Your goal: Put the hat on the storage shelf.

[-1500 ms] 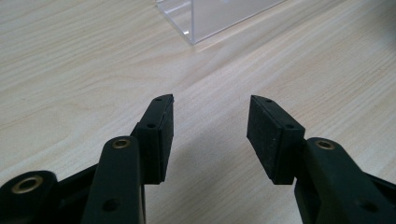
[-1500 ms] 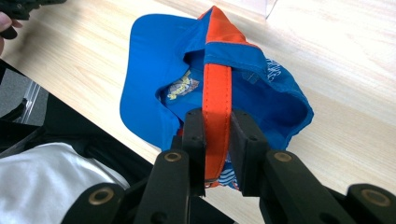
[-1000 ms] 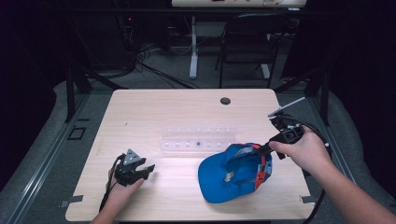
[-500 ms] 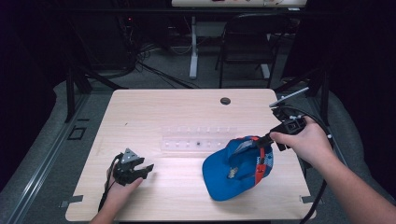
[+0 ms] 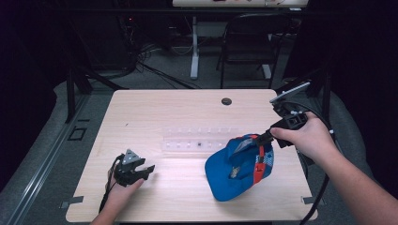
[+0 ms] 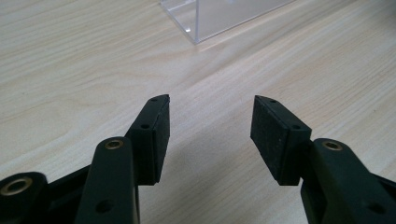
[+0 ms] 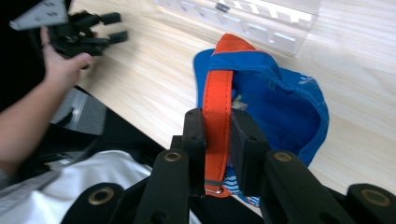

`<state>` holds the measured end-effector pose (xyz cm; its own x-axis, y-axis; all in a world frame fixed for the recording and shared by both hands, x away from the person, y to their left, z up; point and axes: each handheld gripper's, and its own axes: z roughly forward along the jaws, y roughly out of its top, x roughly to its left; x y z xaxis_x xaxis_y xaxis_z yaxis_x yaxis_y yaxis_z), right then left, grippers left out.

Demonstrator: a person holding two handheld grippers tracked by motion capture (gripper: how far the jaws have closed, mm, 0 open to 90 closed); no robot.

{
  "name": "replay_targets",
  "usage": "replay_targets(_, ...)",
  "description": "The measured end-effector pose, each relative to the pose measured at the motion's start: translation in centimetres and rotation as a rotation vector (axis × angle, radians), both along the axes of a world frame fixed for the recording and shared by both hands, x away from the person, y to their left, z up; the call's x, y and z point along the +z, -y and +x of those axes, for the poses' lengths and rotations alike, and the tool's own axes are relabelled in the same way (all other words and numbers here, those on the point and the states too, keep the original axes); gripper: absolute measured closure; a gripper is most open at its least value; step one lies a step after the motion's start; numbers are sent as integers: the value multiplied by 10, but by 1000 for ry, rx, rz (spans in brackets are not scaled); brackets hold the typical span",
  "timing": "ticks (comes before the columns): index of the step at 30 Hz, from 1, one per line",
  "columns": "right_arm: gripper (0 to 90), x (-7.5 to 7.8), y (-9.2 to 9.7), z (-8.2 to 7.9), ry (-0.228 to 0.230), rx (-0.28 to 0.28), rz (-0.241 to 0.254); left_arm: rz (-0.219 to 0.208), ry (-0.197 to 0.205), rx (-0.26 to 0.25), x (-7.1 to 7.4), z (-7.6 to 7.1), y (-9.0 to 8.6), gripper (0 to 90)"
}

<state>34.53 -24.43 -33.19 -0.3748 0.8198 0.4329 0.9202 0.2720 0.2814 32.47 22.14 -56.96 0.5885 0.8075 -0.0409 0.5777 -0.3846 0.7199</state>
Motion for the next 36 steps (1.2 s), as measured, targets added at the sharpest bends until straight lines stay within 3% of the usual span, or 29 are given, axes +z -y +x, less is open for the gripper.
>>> replay_targets(9,775,3,5,5,-78,-16,182,0,2,-2,0,0,0,480)
replay_targets(15,775,-1,5,7,-115,-43,273,0,2,-2,0,0,0,480)
replay_targets(21,776,-2,6,8,-126,-30,331,-2,4,-1,0,0,0,481)
replay_targets(28,777,1,5,9,-127,-33,348,0,3,2,0,0,0,481)
replay_targets(36,777,14,5,12,-83,-39,406,-2,4,0,0,0,0,482)
